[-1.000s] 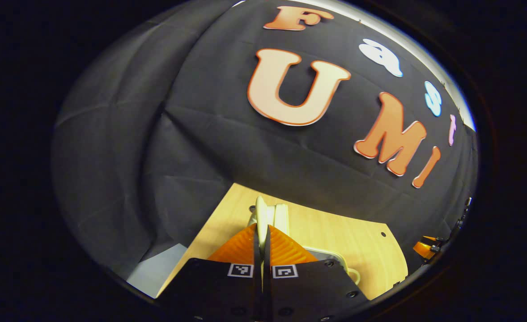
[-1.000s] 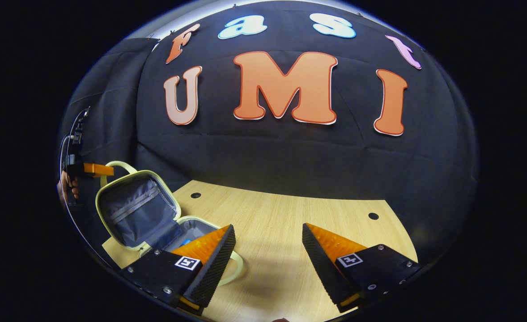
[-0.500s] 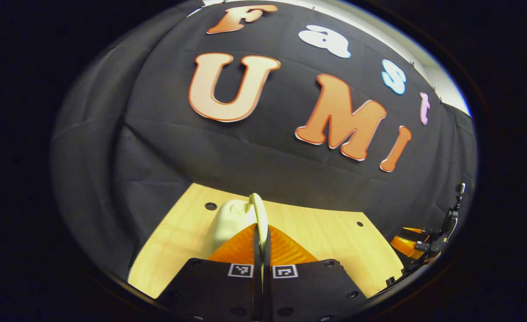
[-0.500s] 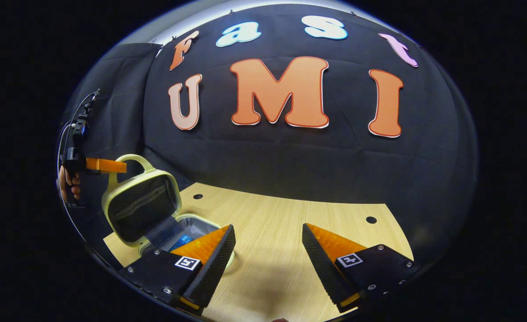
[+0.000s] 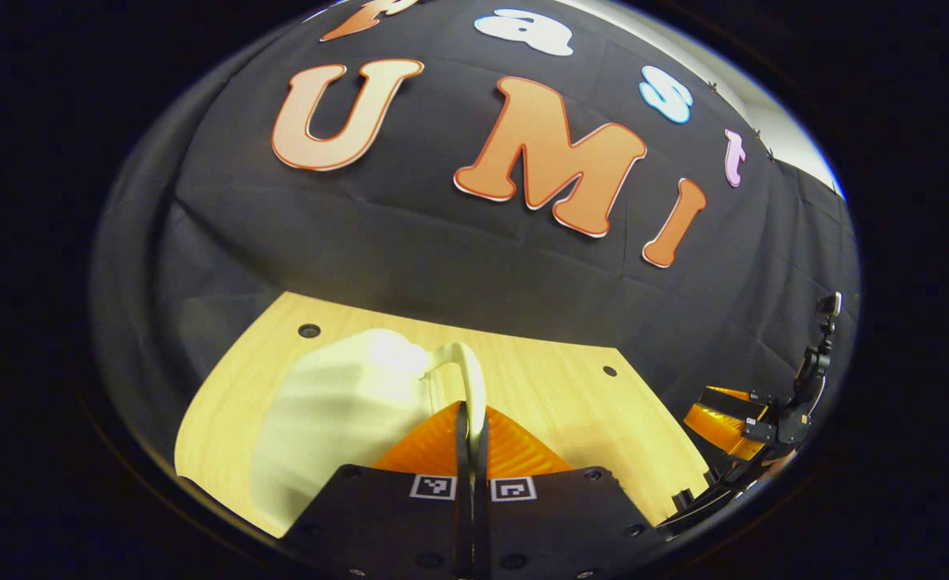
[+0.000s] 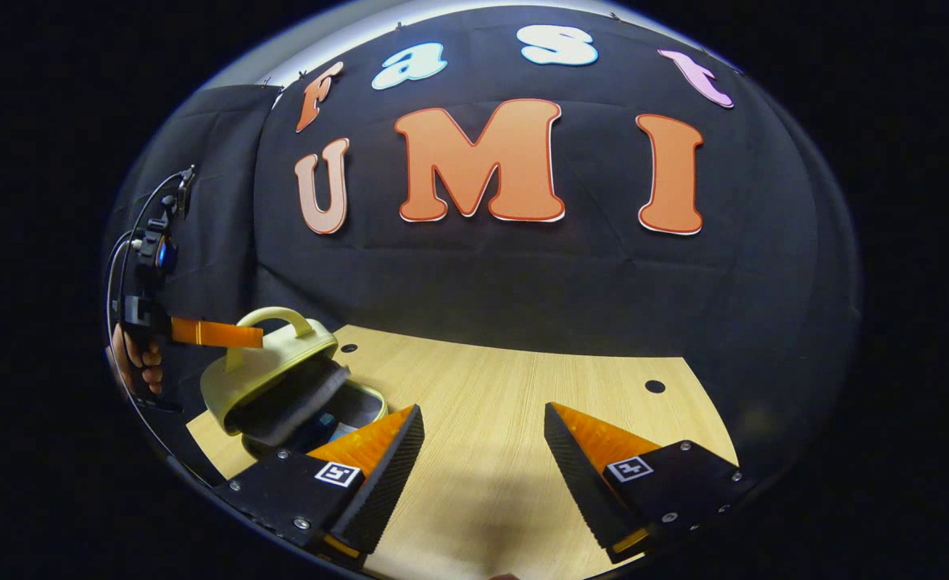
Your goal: First open the suitcase, pack the skin care products into it, and then close the suitcase.
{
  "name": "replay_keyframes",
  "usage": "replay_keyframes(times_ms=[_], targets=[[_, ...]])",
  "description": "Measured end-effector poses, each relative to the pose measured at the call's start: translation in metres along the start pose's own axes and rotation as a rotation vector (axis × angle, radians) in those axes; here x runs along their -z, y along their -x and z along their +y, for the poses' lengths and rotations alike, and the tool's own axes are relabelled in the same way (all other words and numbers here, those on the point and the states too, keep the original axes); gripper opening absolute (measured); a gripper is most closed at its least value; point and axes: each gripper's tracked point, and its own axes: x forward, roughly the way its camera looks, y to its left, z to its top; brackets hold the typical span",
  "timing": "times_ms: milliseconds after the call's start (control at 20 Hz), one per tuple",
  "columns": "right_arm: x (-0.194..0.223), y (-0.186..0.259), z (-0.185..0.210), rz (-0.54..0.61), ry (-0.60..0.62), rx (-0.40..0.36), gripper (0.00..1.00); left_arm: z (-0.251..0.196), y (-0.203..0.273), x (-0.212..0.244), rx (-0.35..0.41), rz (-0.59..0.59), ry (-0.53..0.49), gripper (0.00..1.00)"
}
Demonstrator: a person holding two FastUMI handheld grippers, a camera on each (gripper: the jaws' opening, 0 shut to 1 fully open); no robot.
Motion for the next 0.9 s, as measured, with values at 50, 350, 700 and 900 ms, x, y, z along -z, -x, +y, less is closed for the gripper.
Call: replay_keyframes(times_ms=[50,350,700,900], targets=[[0.002,0.001,-0.004,0.005,0.000,0.000,0.95,-0.007,-0.005,0.006,0.008,0.012,0.001,0.01],[0.016,0.003,-0.016,0.029,0.002,-0.018,0.95,-0.042,-0.047,0.063,-0.008,0.118,-0.024,0.01],[0.023,0.005,-0.031,0.028,0.016,-0.030,0.96,-0.053,-0.067,0.121,-0.086,0.266,-0.157,0.12],[0.025,0.008,-0.039,0.017,0.027,-0.031,0.96,-0.078,-0.071,0.135,-0.032,0.284,-0.130,0.41]])
